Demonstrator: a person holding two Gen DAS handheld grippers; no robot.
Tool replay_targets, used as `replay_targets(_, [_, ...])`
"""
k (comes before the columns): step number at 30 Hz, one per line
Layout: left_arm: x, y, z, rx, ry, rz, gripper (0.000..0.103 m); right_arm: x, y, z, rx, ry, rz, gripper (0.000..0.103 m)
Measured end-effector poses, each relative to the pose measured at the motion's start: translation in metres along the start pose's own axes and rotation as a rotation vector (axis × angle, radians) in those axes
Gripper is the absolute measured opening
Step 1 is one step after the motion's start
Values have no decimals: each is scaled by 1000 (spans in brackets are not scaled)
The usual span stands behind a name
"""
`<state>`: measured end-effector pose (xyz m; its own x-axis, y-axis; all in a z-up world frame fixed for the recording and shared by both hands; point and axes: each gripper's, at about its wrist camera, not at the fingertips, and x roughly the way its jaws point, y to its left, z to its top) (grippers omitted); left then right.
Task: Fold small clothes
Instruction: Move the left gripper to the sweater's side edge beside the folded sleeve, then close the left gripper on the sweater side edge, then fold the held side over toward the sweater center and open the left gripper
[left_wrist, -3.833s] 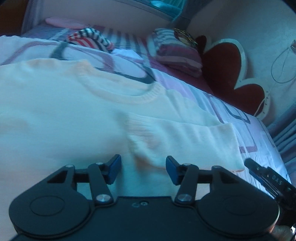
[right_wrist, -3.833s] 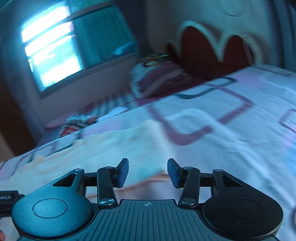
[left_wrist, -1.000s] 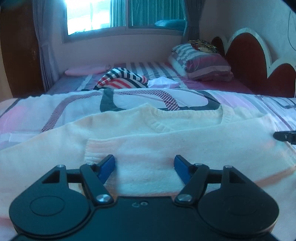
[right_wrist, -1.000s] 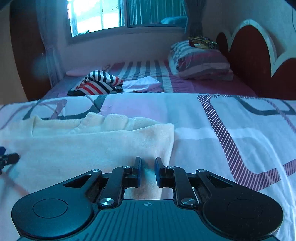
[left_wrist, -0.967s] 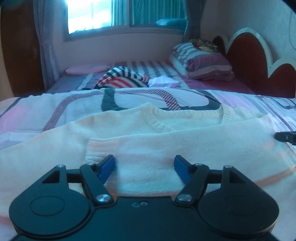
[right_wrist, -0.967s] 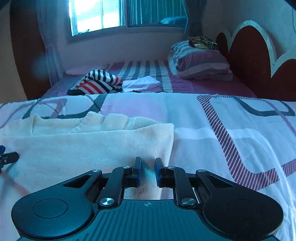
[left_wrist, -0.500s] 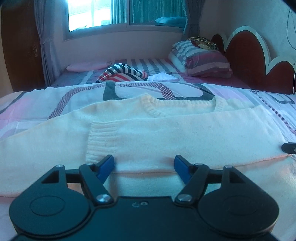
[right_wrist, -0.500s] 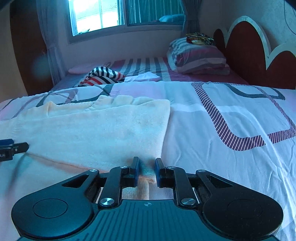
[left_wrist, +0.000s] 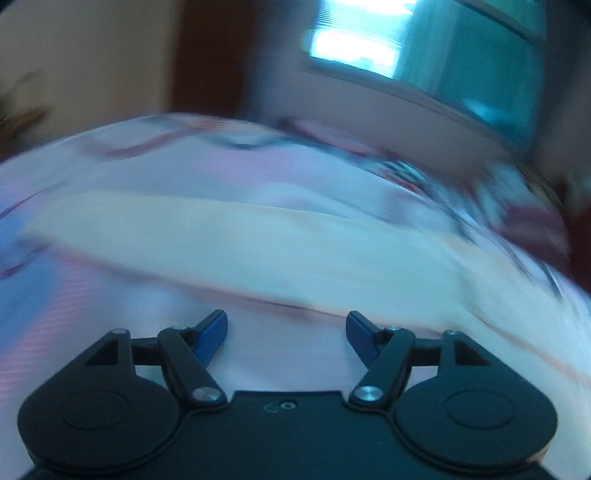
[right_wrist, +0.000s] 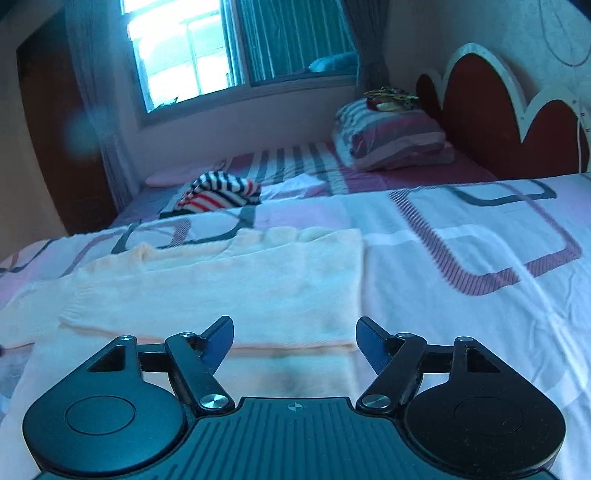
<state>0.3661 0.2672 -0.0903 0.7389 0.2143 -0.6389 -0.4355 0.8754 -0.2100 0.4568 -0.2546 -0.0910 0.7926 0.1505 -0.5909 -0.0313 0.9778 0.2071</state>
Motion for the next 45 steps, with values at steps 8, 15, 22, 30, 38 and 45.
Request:
replay_targets(8, [-1,135,34,-414,-36,-2,55,20,45,5,-2,5,9,47])
replay_targets(15, [19,159,42,-584,-92,-57,47,34,83,9,-15,18,31,47])
replay_targets(22, [45,175,53,-704,-108,-55,2,35,81,11,-21,20,3,47])
replay_targets(30, [41,139,104,-524,-175,-91,2,27,51,15,43,-4,-41,47])
replay_targets(38, [37,29,96,-268,-141,-213,2,23,25,4,94,2,-38,47])
replay_targets(45, [38,-118,67,6,-87,-350,2,15,-8,9,145,-9,-30,47])
